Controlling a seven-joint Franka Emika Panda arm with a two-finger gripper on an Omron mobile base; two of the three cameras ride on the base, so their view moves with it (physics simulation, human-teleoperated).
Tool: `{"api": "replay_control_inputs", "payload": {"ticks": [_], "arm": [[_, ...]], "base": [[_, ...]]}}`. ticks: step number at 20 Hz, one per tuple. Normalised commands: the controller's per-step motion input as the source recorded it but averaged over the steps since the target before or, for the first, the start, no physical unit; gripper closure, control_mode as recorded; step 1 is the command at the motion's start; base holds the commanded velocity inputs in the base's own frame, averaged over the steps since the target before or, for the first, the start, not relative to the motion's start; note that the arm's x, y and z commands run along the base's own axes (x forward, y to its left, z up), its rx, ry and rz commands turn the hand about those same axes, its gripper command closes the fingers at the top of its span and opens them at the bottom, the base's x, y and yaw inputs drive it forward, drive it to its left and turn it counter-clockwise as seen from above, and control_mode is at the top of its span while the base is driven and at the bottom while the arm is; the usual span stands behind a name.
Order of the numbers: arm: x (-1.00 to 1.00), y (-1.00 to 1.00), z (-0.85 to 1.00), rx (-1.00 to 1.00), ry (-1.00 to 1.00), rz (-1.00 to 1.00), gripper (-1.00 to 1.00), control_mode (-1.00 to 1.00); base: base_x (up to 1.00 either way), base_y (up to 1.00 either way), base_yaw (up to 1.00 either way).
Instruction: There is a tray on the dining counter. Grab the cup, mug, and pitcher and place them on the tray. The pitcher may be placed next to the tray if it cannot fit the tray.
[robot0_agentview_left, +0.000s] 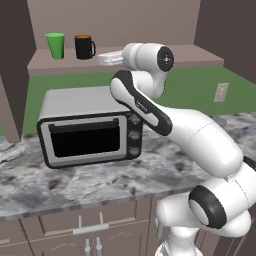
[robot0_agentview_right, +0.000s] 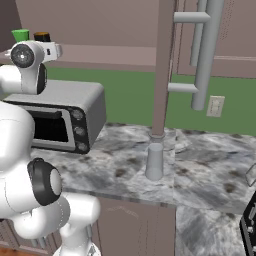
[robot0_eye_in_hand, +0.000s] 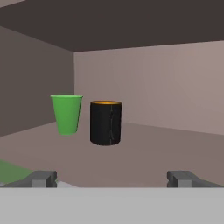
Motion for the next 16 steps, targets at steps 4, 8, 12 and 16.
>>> {"api": "replay_control_inputs", "payload": {"ticks": [4, 8, 12, 16], "arm": [[0.15, 0.00, 0.00, 0.00, 0.00, 0.00, -1.00, -1.00], [0.41, -0.02, 0.00, 0.00, 0.03, 0.00, -1.00, -1.00], [0.24, 0.00, 0.02, 0.00, 0.01, 0.00, -1.00, -1.00], [0.14, 0.01, 0.06, 0.00, 0.01, 0.00, -1.00, -1.00]], "base": [[0.00, 0.00, 0.00], [0.00, 0.00, 0.00], [0.00, 0.00, 0.00], [0.00, 0.00, 0.00]]}}
